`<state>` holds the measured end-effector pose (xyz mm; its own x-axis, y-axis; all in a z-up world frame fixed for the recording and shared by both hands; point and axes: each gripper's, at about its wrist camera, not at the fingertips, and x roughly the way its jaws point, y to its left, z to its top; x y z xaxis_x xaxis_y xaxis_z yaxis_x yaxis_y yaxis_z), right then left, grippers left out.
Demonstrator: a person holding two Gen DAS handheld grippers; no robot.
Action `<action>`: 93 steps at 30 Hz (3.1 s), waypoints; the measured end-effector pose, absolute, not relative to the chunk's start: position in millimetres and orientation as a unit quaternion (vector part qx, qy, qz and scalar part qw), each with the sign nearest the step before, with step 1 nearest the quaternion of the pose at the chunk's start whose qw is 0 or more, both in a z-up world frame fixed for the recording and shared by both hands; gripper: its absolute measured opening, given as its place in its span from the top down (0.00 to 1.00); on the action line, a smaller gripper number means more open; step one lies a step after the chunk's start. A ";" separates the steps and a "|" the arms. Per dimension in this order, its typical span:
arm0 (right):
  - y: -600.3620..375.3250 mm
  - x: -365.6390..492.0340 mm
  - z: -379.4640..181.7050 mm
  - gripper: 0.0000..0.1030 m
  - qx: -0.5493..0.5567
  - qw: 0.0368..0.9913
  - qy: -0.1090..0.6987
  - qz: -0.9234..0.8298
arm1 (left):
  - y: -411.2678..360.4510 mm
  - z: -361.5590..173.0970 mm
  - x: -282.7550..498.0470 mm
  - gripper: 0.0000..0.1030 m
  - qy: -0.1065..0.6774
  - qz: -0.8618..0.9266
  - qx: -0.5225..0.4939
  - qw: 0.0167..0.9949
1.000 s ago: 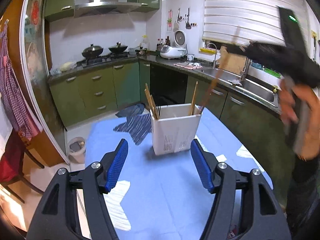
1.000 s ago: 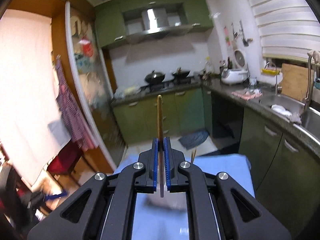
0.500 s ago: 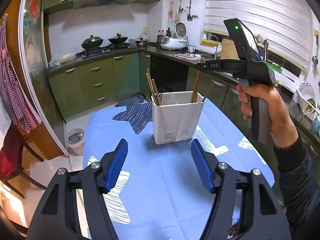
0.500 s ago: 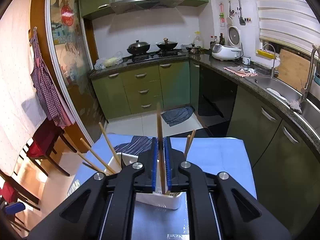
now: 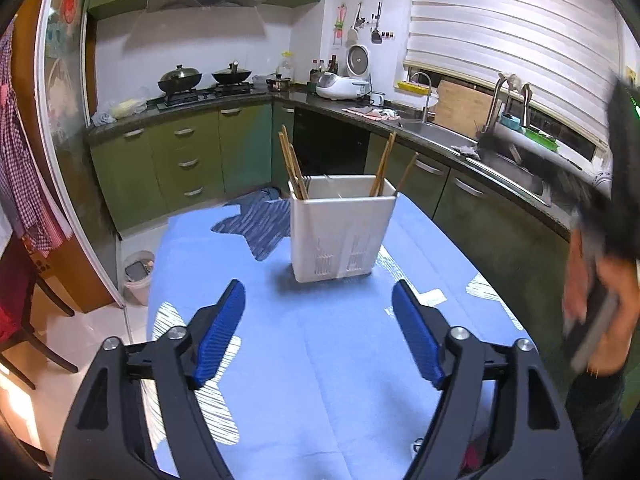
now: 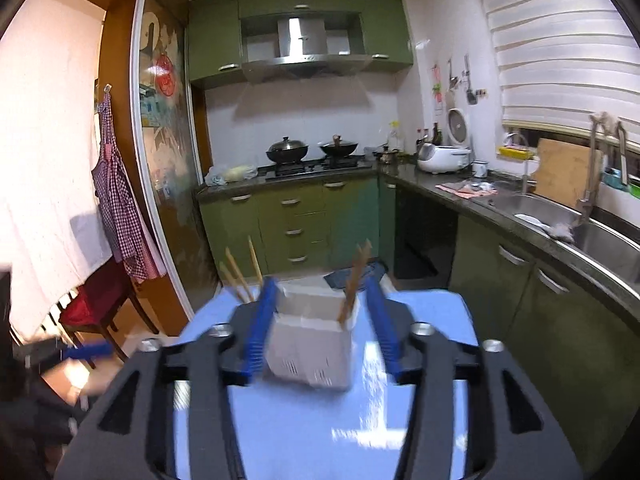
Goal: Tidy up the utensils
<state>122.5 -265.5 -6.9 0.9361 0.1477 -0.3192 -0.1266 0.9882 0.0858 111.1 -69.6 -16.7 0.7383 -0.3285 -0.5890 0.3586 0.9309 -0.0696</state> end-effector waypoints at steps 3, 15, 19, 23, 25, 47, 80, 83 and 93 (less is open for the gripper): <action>-266.7 86.6 -45.2 0.21 0.023 0.984 0.169 0.056 | -71.2 -27.5 105.4 0.13 0.306 -0.182 0.019 0.934; -270.0 -11.4 -114.4 0.05 0.011 0.989 0.148 0.024 | -58.9 -59.6 60.7 0.07 0.298 -0.143 0.003 0.944; -272.5 -36.7 -109.0 0.05 0.007 0.990 0.139 0.009 | -46.0 -54.1 39.3 0.07 0.290 -0.138 -0.014 0.947; -271.4 -59.7 -99.7 0.05 0.002 0.991 0.133 0.009 | -38.1 -47.0 18.0 0.07 0.280 -0.136 -0.020 0.950; -269.3 -70.5 -94.9 0.05 -0.002 0.992 0.129 0.008 | -36.1 -43.0 7.9 0.07 0.274 -0.132 -0.014 0.953; -264.6 -84.3 -82.7 0.04 0.003 0.990 0.141 0.009 | -25.4 -41.3 -8.5 0.07 0.273 -0.117 -0.009 0.955; -257.6 -76.0 -85.4 0.04 0.002 0.989 0.147 0.017 | -22.5 -43.7 -9.3 0.07 0.274 -0.116 -0.009 0.955; -257.6 -76.1 -85.8 0.04 0.002 0.989 0.148 0.018 | -22.3 -43.6 -10.2 0.07 0.274 -0.117 -0.009 0.954; -259.2 -73.6 -86.8 0.04 0.003 0.989 0.150 0.020 | -22.7 -43.1 -10.2 0.07 0.276 -0.118 -0.008 0.954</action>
<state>-73.6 -259.2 -86.8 0.9543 0.0396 -0.2962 -0.0378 0.9992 0.0116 -10.2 -22.7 -43.1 0.8200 -0.2288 -0.5246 0.2203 0.9722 -0.0797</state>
